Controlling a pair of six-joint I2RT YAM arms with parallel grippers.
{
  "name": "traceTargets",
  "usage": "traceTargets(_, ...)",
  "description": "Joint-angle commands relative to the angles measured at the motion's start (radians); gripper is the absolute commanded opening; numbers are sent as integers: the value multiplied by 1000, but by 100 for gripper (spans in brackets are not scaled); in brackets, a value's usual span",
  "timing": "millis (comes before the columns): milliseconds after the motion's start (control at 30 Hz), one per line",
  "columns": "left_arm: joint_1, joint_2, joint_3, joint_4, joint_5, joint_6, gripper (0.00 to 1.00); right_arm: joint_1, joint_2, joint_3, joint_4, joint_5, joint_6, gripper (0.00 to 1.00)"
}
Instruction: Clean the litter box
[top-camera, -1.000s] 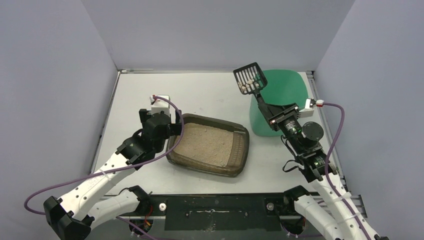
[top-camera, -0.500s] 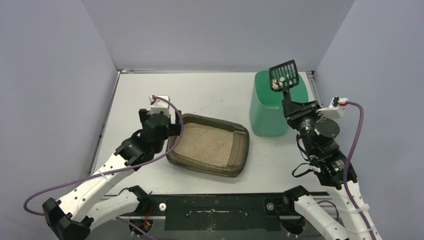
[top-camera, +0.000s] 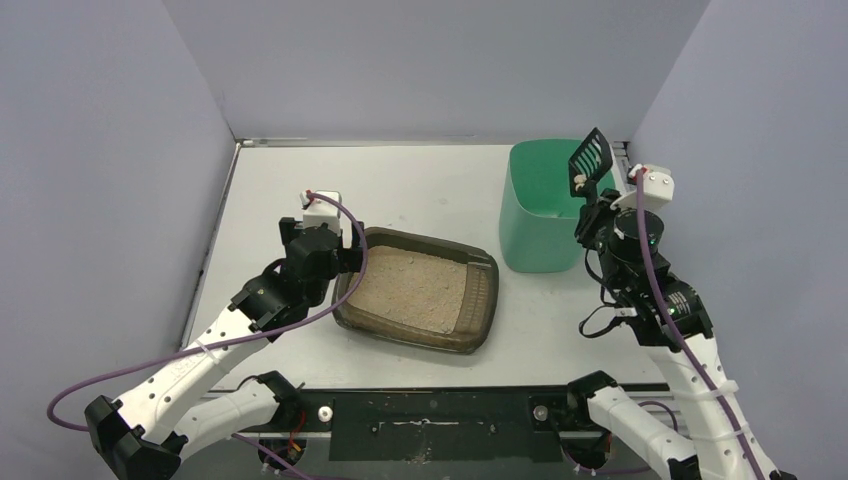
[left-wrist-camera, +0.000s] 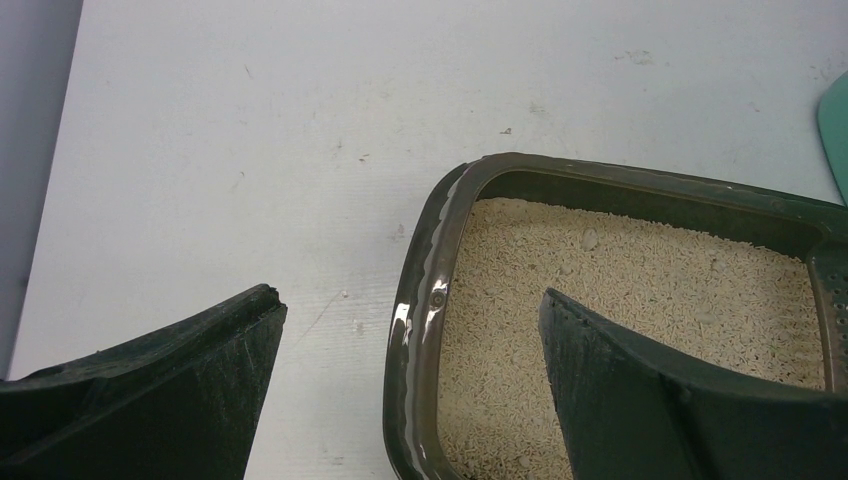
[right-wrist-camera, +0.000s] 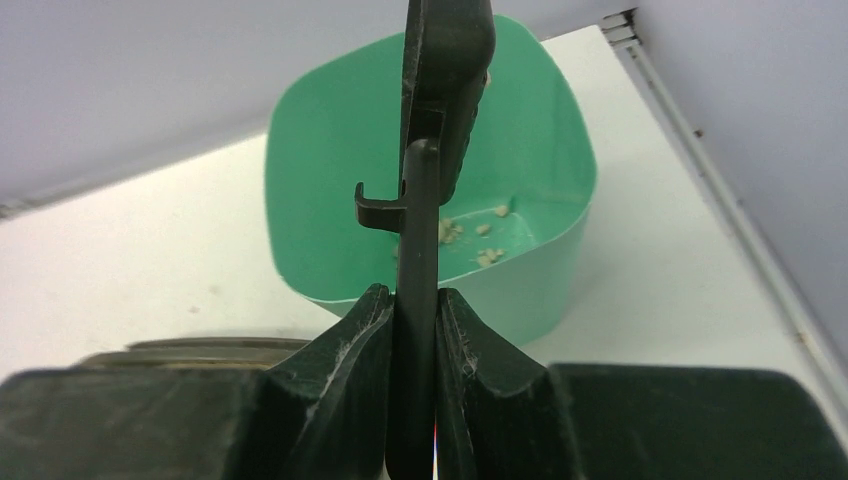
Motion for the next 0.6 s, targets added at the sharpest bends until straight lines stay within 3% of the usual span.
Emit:
traceTargets(0, 1, -12, 6, 32, 11, 7, 97, -7, 48, 67, -8, 33, -288, 0)
traceTargets(167, 2, -18, 5, 32, 13, 7, 97, -4, 110, 107, -48, -13, -535, 0)
traceTargets(333, 1, -16, 5, 32, 17, 9, 97, 10, 139, 119, -52, 35, -764, 0)
traceTargets(567, 3, -3, 8, 27, 19, 8, 97, 135, 193, 123, -55, 250, -1028, 0)
